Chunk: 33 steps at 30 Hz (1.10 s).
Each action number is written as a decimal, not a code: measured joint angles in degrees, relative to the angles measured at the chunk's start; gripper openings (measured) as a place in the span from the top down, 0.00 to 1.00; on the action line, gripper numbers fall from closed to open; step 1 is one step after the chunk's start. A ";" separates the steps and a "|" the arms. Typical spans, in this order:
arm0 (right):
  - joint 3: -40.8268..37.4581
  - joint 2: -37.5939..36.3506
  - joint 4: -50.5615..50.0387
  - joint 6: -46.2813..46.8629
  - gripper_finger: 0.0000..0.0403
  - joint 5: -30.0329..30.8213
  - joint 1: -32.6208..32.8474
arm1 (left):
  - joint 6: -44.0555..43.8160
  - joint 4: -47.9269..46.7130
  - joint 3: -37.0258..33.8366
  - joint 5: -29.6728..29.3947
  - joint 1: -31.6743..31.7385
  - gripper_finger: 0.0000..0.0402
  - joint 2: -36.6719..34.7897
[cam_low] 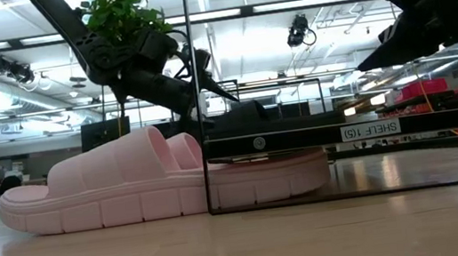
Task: Pick and place slides into the shelf
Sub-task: Put the top black slides on the shelf
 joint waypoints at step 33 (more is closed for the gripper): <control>0.00 0.00 -1.80 1.33 0.97 -0.02 -0.02 | 8.88 -10.77 -0.04 1.32 4.67 0.49 -3.51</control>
